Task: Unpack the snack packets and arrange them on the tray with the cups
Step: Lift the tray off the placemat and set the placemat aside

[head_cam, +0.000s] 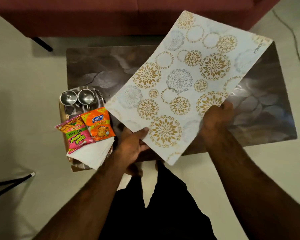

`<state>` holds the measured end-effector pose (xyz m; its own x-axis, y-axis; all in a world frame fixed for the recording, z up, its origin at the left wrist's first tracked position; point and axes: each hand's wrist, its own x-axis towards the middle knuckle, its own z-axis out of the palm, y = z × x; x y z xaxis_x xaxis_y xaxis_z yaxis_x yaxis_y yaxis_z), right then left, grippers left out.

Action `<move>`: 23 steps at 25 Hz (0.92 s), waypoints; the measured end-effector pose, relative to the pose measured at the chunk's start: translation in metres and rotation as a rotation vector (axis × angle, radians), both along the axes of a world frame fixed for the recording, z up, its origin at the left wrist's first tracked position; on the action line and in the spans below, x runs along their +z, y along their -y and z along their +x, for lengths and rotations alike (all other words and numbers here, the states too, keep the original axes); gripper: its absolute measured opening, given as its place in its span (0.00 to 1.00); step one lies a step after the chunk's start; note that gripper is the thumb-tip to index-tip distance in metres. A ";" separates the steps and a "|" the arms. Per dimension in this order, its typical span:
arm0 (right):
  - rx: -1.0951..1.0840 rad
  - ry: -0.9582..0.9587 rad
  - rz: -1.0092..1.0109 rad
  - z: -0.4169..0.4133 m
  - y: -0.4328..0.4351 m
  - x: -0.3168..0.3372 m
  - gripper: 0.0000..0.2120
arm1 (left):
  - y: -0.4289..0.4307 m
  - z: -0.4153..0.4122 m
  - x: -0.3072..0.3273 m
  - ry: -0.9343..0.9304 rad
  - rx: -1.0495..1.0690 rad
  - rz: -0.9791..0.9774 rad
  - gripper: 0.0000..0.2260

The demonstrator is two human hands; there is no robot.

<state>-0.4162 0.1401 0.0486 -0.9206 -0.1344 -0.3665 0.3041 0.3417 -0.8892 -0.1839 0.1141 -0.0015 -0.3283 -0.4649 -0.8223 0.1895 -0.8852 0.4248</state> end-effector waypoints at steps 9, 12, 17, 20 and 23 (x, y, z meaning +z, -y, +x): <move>-0.067 0.440 -0.033 -0.153 -0.058 -0.018 0.13 | 0.024 -0.070 0.005 0.326 -0.212 -0.442 0.21; -0.040 0.410 0.001 -0.231 -0.077 -0.023 0.15 | 0.034 -0.099 0.002 0.358 -0.273 -0.406 0.24; 0.124 0.320 0.175 -0.333 -0.085 -0.037 0.20 | 0.060 -0.166 -0.002 0.387 -0.380 -0.342 0.26; 0.184 0.240 0.231 -0.363 -0.079 -0.046 0.18 | 0.078 -0.205 -0.009 0.436 -0.422 -0.333 0.23; 0.244 0.193 0.263 -0.382 -0.076 -0.065 0.19 | 0.092 -0.245 -0.028 0.551 -0.427 -0.368 0.20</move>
